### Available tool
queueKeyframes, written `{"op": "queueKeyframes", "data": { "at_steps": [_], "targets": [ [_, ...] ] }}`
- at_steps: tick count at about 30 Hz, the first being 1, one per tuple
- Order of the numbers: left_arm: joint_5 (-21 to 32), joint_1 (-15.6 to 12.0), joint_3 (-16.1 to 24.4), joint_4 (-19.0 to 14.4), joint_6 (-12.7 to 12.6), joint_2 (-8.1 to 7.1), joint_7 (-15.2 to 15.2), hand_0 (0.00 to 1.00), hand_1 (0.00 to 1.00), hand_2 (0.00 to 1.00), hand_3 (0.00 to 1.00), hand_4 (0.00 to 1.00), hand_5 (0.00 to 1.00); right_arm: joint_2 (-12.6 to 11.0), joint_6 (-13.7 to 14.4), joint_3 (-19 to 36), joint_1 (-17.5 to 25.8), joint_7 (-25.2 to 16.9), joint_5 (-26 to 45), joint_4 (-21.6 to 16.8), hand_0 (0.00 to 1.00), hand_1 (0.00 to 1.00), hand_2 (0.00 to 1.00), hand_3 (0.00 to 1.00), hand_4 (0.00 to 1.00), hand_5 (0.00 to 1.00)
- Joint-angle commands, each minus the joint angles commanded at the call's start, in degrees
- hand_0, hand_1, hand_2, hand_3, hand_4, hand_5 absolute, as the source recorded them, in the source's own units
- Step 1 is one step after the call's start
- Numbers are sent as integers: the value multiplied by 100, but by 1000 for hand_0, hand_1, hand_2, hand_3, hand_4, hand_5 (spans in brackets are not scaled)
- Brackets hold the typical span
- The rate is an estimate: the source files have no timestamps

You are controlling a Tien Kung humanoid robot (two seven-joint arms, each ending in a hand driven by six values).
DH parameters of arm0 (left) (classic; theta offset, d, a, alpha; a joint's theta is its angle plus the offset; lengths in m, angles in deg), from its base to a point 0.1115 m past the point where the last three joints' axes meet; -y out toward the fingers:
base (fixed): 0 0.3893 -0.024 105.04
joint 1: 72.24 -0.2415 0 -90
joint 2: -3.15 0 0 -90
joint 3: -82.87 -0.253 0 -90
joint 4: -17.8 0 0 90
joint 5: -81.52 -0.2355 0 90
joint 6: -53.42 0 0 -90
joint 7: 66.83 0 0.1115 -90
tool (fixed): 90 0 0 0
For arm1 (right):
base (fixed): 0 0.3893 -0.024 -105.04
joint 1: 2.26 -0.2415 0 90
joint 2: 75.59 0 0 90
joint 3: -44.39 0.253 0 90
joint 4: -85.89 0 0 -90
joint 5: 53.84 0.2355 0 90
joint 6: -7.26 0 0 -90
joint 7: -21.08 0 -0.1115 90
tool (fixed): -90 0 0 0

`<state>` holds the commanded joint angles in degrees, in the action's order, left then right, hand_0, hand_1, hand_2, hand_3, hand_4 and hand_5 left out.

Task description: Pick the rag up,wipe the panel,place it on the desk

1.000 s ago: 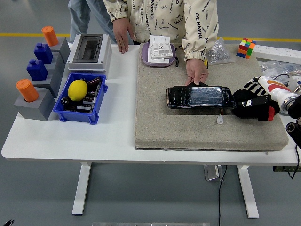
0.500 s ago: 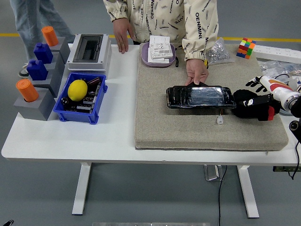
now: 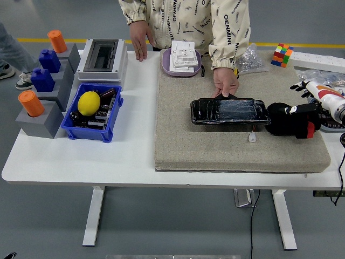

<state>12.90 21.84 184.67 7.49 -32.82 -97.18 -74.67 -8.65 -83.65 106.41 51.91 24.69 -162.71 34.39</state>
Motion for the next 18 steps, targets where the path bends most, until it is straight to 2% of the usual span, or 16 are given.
{"op": "queueKeyframes", "data": {
  "at_steps": [9, 15, 18],
  "targets": [
    [-3, -12, -19, 0, -1, -7, -3, 723, 716, 767, 626, 693, 572, -18, 856, 553, 93, -354, 30, -268, 782, 741, 826, 835, 998, 479],
    [4, -30, -35, 0, -3, -7, -6, 723, 716, 767, 627, 693, 572, -32, 1650, 1124, 214, -676, -800, -392, 768, 725, 809, 817, 998, 456],
    [7, -32, -48, 0, -3, -5, -8, 723, 716, 767, 626, 692, 572, -41, 1895, 1257, 261, -814, -1090, -388, 759, 717, 792, 808, 998, 475]
  ]
}}
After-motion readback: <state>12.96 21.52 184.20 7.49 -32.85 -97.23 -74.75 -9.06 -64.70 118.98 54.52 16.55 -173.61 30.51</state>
